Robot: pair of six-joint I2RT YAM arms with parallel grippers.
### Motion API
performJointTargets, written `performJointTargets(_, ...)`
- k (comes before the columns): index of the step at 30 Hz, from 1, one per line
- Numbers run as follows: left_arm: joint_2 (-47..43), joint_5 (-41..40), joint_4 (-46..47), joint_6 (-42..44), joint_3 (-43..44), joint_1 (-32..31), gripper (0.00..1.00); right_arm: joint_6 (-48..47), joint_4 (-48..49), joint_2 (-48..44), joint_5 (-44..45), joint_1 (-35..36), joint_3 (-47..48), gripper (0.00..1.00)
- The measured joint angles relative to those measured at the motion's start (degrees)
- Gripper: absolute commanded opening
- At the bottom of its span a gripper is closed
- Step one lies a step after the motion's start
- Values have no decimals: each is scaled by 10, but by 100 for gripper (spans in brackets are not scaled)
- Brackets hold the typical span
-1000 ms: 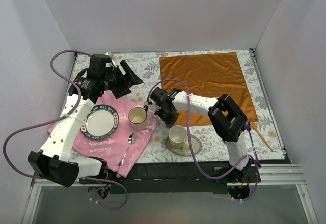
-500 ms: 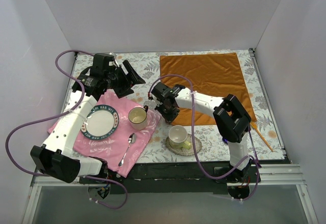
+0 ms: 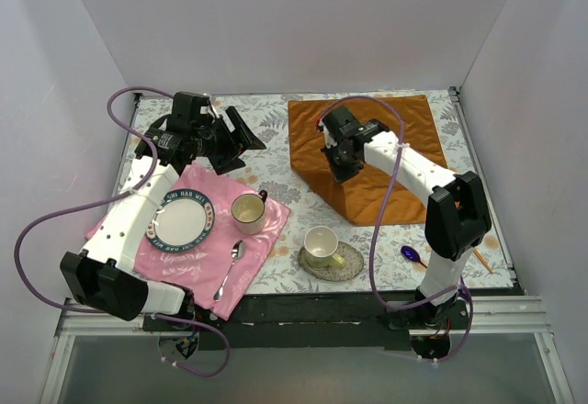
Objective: Fold the napkin, place the utensils inside, and roll it up
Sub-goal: Fold the napkin
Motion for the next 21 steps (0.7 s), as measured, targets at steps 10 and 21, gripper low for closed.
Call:
performJointTargets(10, 38, 42, -30, -3, 54, 0, 71, -48, 18, 0, 38, -136, 57, 1)
performJointTargets(21, 73, 105, -32, 16, 89, 0, 71, -104, 56, 87, 71, -235, 174, 1)
